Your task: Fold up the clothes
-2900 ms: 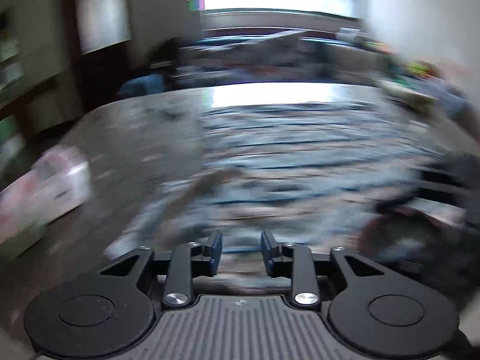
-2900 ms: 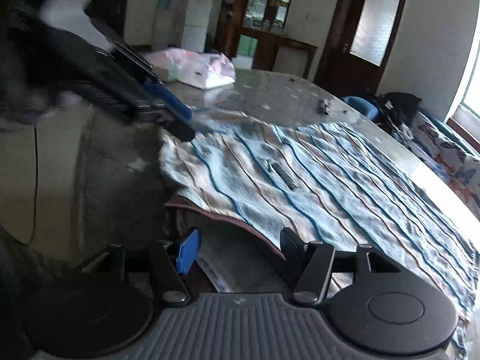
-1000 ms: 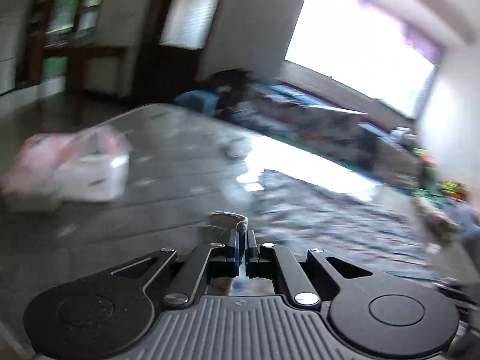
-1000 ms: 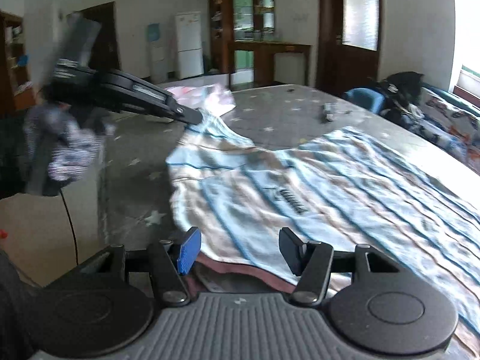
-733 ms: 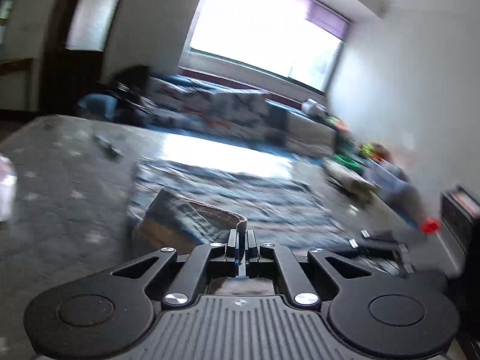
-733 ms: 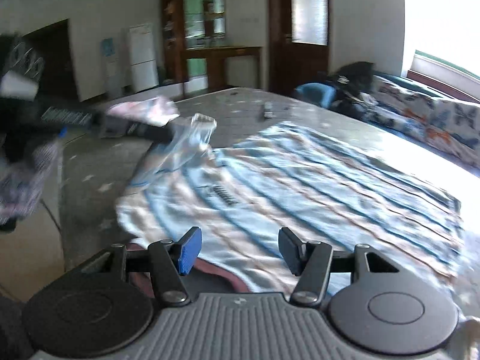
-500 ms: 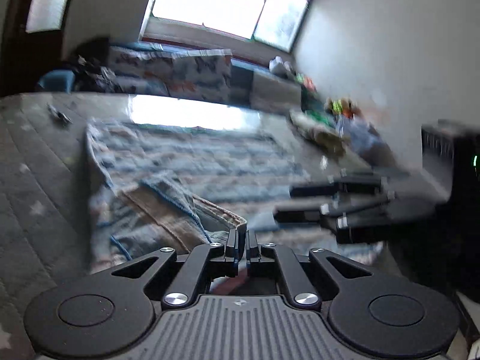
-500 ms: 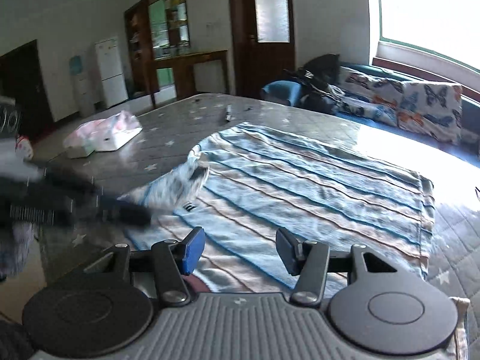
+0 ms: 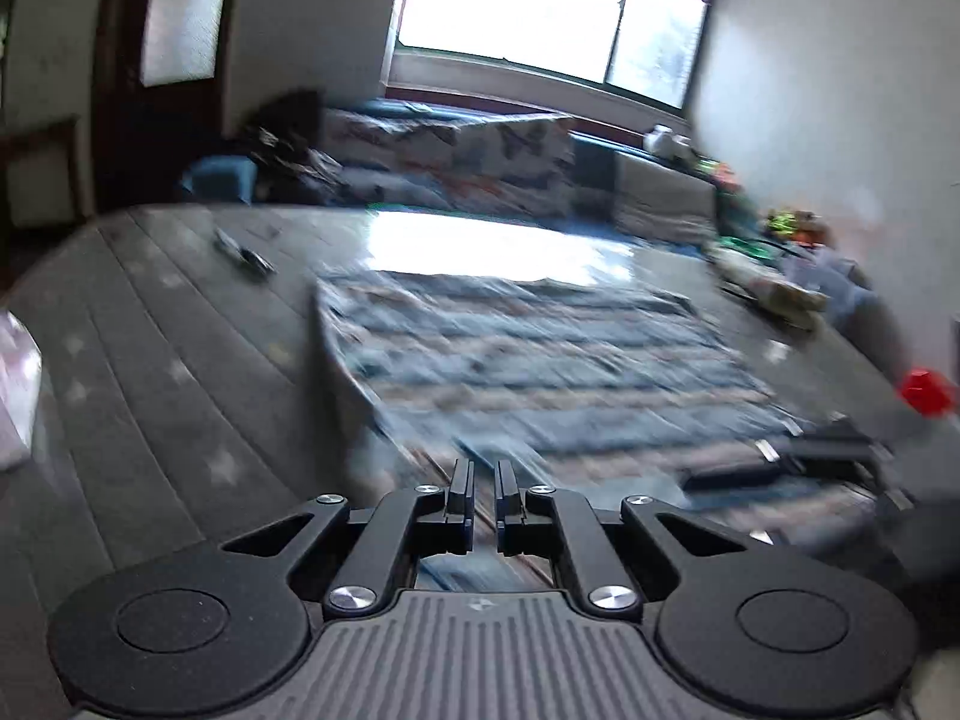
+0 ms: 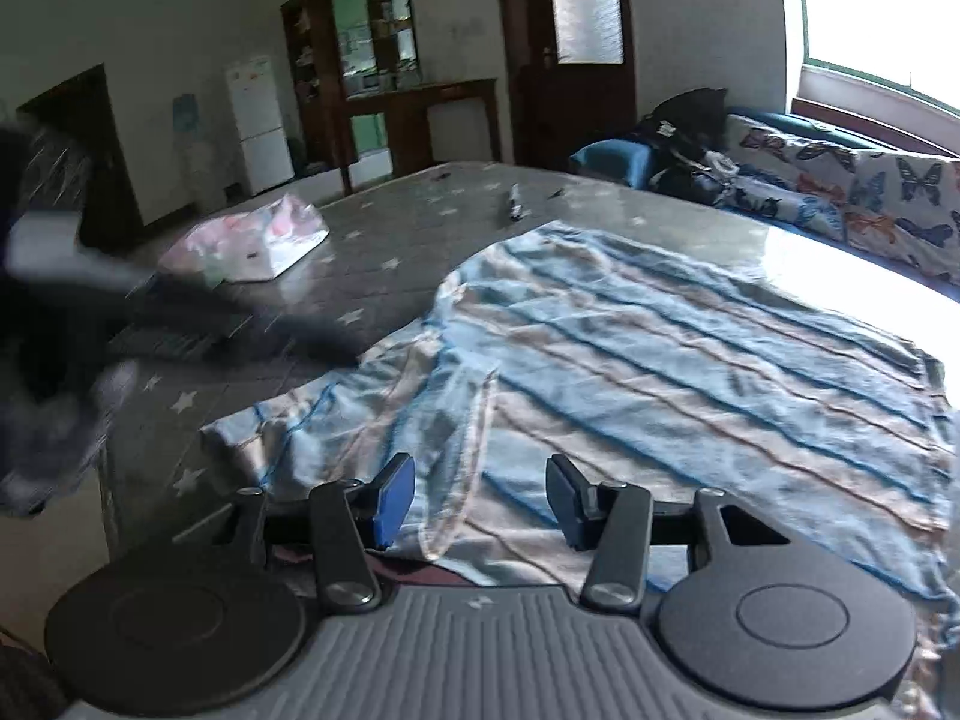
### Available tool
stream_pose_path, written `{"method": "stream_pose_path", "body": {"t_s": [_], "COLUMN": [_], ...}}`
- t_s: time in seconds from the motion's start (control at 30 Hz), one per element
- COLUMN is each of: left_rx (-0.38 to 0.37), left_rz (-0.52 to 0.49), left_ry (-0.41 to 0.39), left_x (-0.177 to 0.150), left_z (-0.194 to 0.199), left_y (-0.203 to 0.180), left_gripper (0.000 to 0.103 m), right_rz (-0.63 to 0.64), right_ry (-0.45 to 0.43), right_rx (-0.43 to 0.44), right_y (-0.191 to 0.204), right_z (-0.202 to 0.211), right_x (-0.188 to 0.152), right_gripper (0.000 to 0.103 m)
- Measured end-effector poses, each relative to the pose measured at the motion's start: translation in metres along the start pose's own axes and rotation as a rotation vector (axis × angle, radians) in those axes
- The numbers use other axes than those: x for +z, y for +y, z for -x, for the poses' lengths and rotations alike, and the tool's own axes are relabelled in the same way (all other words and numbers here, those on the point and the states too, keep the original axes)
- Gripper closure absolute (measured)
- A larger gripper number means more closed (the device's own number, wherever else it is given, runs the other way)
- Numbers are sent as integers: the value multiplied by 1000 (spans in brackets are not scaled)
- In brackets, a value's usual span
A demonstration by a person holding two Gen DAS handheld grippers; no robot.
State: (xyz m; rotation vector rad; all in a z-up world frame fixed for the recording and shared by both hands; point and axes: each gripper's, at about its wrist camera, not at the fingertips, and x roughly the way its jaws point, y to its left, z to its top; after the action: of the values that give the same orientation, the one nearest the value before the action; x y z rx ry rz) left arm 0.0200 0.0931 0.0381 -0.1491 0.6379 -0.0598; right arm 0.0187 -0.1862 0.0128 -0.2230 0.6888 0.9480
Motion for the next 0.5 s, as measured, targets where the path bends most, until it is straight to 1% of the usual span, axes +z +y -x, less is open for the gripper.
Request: {"method": "stream_pose_path", "body": {"t_s": [0.07, 0.2, 0.27, 0.33, 0.43, 0.47, 0.5], "left_rx": [41, 58, 90, 86, 100, 104, 110], "left_rz": [2, -20, -39, -29, -25, -25, -23], "left_ry": [12, 36, 46, 65, 81, 84, 87], "left_x": [6, 8, 5, 4, 4, 4, 5], "left_z": [-12, -31, -38, -45, -53, -55, -56], "left_y": [4, 10, 10, 14, 16, 17, 18], "left_gripper": [95, 95, 95, 94, 82, 75, 70], "right_rz": [13, 34, 30, 26, 20, 19, 18], "right_ry": [9, 23, 30, 36, 47, 50, 54], "right_rx": [12, 18, 15, 14, 14, 15, 16], "right_y": [5, 10, 9, 8, 5, 4, 3], "right_z": [-3, -5, -6, -7, -10, -11, -12], "right_x": [-1, -3, -4, -5, -6, -7, -7], "right_gripper": [54, 54, 54, 54, 54, 53, 53]}}
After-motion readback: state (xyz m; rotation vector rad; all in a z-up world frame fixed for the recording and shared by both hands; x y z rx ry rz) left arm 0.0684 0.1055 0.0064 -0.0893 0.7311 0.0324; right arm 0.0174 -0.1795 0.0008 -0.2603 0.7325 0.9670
